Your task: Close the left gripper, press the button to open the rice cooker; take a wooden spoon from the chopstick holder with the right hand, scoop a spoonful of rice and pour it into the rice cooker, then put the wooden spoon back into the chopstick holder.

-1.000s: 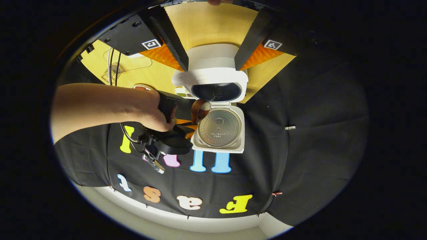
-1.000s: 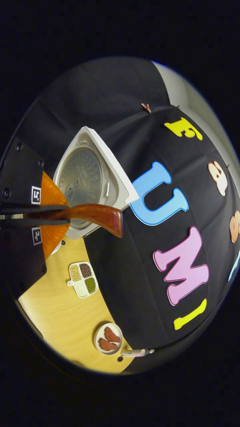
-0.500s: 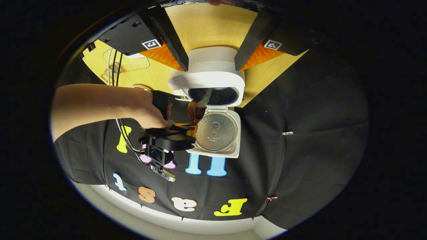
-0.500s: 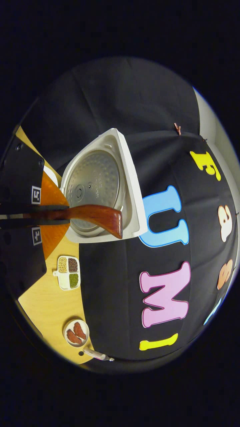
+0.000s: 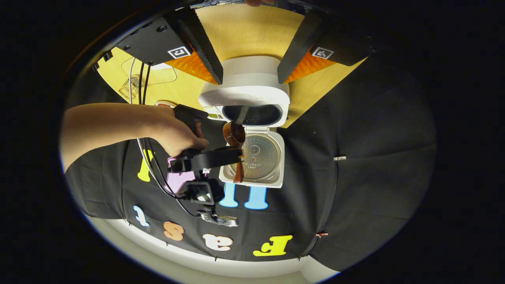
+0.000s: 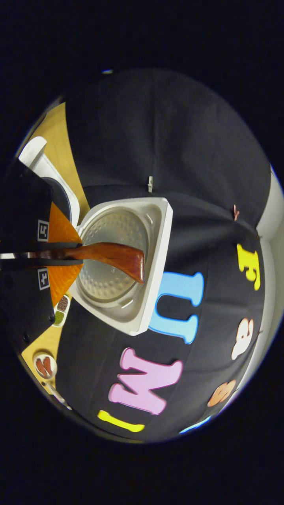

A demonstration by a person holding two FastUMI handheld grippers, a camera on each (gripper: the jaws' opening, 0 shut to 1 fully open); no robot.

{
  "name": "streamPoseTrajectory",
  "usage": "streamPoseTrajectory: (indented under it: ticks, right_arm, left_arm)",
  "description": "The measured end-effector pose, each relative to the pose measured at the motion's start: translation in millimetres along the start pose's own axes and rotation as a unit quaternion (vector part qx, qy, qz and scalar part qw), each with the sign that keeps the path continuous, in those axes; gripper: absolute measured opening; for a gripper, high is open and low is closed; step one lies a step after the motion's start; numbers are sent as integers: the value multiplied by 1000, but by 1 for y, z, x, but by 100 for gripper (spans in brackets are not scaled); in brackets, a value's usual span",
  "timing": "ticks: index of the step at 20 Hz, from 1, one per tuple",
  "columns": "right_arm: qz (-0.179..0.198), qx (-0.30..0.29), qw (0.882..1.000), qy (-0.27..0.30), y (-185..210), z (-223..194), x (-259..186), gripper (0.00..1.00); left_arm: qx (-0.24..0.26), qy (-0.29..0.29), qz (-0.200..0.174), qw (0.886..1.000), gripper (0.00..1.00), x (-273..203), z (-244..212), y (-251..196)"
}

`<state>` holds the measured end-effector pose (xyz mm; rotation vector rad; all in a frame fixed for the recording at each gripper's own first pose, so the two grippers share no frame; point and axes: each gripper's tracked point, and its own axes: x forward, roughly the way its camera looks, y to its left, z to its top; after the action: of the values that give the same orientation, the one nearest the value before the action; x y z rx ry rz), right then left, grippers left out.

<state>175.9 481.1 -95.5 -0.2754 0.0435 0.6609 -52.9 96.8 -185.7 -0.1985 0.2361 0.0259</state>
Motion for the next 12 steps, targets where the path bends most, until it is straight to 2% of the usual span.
streamPoseTrajectory:
  ticks: [8,10,12]
  right_arm:
    - [43,-110,993,-3,40,-6,-5,10]
    - [41,-105,994,4,35,-9,-2,10]
    - [27,-67,997,9,31,-9,-1,10]
  left_arm:
    - [-7,0,11,1000,95,-1,-1,7]
    - [-8,1,12,1000,96,0,-1,7]
    - [-7,-1,14,1000,96,-2,0,8]
